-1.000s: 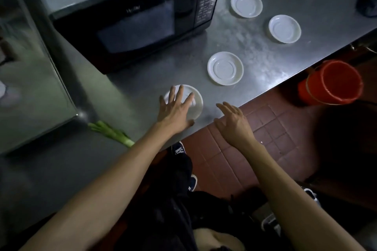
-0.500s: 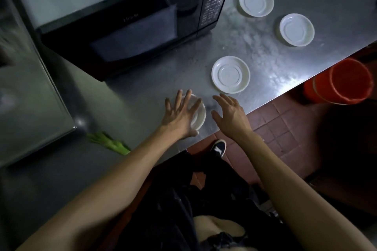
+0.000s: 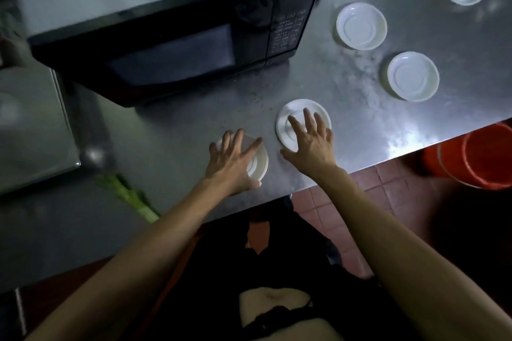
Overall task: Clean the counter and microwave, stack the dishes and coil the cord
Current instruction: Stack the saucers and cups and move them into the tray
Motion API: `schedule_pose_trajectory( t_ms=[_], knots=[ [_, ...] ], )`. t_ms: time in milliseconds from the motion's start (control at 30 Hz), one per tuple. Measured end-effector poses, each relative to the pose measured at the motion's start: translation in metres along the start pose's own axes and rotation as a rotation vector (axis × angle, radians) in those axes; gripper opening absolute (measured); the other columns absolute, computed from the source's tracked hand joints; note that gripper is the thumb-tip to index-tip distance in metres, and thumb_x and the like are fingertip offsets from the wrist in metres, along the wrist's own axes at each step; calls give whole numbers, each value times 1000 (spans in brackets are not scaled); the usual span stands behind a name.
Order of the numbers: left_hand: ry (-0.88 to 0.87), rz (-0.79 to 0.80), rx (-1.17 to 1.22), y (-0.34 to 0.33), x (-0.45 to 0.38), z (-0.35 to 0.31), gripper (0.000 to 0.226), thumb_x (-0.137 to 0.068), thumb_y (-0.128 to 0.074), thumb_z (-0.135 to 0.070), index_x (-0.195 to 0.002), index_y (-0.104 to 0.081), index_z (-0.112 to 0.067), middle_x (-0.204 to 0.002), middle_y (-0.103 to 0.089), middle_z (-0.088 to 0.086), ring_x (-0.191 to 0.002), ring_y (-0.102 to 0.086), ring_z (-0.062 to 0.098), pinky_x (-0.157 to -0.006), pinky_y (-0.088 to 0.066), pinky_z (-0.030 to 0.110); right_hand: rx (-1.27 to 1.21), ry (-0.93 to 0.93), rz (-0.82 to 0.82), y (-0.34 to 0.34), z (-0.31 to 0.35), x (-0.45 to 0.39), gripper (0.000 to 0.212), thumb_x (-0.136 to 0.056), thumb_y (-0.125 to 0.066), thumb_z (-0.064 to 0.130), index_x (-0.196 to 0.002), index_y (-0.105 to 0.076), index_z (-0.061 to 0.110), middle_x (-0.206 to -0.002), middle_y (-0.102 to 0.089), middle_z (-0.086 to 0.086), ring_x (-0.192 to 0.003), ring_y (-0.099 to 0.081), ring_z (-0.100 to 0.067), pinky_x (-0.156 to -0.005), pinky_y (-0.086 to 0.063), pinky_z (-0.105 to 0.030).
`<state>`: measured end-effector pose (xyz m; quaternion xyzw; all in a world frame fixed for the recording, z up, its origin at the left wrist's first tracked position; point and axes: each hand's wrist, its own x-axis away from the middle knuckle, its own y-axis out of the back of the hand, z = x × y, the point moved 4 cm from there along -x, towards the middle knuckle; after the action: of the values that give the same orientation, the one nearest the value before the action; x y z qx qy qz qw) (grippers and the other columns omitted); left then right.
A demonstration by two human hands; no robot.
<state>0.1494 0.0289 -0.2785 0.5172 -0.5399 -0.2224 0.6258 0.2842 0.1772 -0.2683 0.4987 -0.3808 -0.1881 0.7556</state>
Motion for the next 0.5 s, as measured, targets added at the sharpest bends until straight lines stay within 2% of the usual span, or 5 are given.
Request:
schedule_pose_trajectory(
  t_ms=[200,500],
  knots=[
    [148,21,90,10,-6,-17,106,-56,-65,-72,-146,-15,-44,-155,-10,7,-142,-8,35,-104,-28,64,116,110,112,4,-18,-33,113,-70,-64,77,-155,-1,38,-166,12,-5,-151,11,-39,-115,-9,-67],
    [314,-32,182,12,3,-38,106,-57,-70,-70,-146,-16,-45,-156,-9,5,-142,-9,34,-103,-30,62,172,272,143,5,-21,-53,116,-64,-63,79,-154,-2,38,-165,7,-7,-148,8,-44,-113,-14,-67]
  ],
)
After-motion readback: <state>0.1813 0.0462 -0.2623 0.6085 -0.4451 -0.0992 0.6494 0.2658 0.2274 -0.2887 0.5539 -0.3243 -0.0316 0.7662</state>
